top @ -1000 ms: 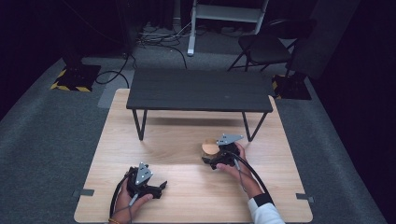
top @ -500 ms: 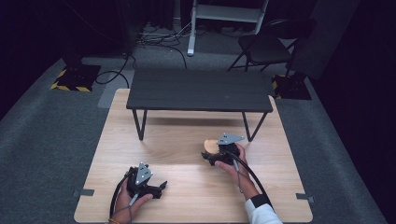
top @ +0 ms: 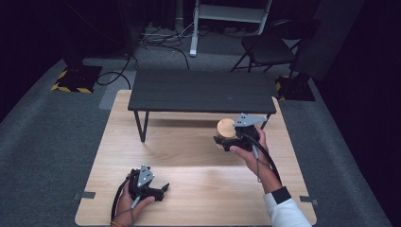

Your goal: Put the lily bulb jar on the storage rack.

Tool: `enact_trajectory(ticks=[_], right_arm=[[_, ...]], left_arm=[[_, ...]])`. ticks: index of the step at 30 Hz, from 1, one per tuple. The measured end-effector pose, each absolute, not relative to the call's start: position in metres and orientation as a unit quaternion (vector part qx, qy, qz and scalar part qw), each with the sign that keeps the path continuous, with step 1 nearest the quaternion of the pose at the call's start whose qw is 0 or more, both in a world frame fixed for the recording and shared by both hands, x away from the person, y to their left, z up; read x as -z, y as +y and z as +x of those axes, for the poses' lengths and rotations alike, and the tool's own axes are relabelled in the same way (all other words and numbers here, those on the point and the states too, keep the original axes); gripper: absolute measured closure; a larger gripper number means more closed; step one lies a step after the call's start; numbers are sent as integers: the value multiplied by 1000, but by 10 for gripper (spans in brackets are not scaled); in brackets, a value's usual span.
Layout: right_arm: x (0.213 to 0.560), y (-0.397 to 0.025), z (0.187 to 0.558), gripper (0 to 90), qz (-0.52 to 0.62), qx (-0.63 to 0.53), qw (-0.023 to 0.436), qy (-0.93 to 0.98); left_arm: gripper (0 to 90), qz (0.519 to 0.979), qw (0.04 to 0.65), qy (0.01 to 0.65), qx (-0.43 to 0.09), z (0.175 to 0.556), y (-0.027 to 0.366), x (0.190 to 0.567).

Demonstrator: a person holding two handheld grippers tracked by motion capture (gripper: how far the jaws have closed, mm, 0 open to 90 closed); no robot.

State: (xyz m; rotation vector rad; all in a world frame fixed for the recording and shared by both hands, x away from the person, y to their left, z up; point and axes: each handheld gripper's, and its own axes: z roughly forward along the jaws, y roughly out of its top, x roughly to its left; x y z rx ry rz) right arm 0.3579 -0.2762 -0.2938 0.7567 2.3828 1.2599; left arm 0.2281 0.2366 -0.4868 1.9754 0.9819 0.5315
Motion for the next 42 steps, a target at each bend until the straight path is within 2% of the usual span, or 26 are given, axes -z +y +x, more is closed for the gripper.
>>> enact_trajectory(ticks=[8,13,16,17,26,42], right_arm=[[247,-276,380,243,281,-454,164,829],[236,-277,391,243,295,-455,167,824],[229,-275,397,243,307,-450,175,820],[224,-269,399,243,314,-437,191,821],[218,-255,425,243,351,-406,217,815],[227,-258,447,243,378,-410,216,801]], left_arm=[[5,789,422,392,-212,228,237,487],[5,789,422,392,-212,228,237,487],[5,789,422,392,-212,228,237,487],[5,789,423,392,-212,228,237,487],[5,789,423,392,-212,228,237,487],[5,789,423,392,-212,228,237,487]])
